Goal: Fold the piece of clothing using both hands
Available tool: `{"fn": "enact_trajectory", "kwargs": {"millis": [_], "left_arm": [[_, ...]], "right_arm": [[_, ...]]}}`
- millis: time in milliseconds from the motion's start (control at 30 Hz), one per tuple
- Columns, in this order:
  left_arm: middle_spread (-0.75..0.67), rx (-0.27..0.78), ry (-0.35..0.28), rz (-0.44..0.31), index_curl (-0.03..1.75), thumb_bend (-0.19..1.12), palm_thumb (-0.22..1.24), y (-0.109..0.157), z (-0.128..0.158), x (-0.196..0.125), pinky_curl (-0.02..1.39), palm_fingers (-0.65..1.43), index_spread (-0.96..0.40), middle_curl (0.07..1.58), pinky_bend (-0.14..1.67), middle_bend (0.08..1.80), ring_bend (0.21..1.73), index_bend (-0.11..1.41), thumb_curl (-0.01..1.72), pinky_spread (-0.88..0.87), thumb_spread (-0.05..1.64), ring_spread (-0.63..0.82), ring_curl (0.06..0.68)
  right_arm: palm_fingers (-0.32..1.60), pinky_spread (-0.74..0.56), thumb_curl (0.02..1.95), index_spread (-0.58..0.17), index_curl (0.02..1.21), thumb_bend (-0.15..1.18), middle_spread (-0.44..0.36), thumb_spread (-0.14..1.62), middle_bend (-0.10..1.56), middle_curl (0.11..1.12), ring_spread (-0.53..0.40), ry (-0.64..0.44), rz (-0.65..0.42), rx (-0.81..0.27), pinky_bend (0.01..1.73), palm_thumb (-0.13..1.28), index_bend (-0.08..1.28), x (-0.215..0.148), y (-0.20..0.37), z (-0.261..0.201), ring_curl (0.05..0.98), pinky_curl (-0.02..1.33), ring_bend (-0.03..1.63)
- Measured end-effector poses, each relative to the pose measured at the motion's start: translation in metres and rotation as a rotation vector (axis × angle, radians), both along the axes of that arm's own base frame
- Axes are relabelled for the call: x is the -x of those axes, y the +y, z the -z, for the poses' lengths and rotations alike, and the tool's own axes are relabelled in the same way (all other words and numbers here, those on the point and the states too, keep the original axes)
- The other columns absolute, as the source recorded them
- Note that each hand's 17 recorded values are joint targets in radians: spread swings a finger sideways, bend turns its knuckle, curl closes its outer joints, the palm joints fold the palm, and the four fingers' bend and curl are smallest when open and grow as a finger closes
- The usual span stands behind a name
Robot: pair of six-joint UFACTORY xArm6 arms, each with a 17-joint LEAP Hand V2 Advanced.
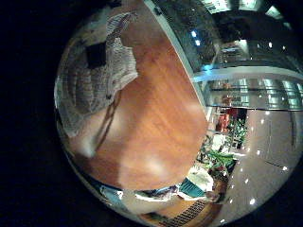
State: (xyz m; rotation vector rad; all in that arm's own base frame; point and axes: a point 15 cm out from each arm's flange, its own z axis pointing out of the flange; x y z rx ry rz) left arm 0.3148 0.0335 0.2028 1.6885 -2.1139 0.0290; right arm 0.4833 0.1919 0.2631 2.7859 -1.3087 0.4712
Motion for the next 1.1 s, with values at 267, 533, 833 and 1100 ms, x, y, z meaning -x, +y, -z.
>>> {"fn": "enact_trajectory", "kwargs": {"millis": [267,533,833,1100], "left_arm": [[0.06,-0.004,0.0,0.018,0.52,-0.02,0.54,-0.014,-0.004,-0.003,0.36,0.31,-0.08,0.39,0.28,0.19,0.62,0.19,0.35,0.21,1.2,0.06,0.239],[0.06,-0.023,-0.015,0.035,0.52,-0.02,0.54,-0.041,-0.024,-0.009,0.36,0.31,-0.08,0.4,0.28,0.19,0.62,0.19,0.35,0.21,1.2,0.07,0.239],[0.07,-0.08,0.003,0.031,0.52,-0.02,0.54,-0.089,-0.051,-0.007,0.37,0.31,-0.08,0.39,0.28,0.18,0.62,0.19,0.35,0.21,1.2,0.08,0.237],[0.08,-0.134,0.021,0.019,0.53,-0.02,0.53,-0.09,-0.063,0.005,0.37,0.3,-0.08,0.39,0.29,0.18,0.62,0.19,0.34,0.22,1.2,0.09,0.236]], "right_arm": [[-0.03,0.0,0.45,-0.475,0.37,-0.02,-0.202,1.07,0.28,0.47,-0.167,-0.009,0.037,-0.186,1.11,0.69,0.13,0.005,-0.017,-0.05,0.422,0.6,0.94],[0.06,0.13,0.43,-0.462,0.33,-0.02,-0.2,1.12,0.33,0.44,-0.155,0.115,0.191,-0.288,1.0,0.69,0.17,0.039,-0.081,-0.074,0.368,0.53,0.9],[0.14,0.24,0.4,-0.455,0.34,-0.01,-0.183,1.22,0.33,0.41,-0.125,0.154,0.327,-0.29,0.85,0.69,0.19,0.063,-0.151,-0.089,0.32,0.44,0.84],[0.17,0.29,0.39,-0.443,0.33,-0.01,-0.154,1.25,0.32,0.39,-0.082,0.262,0.347,-0.261,0.76,0.69,0.18,0.094,-0.157,-0.058,0.286,0.39,0.78]]}}
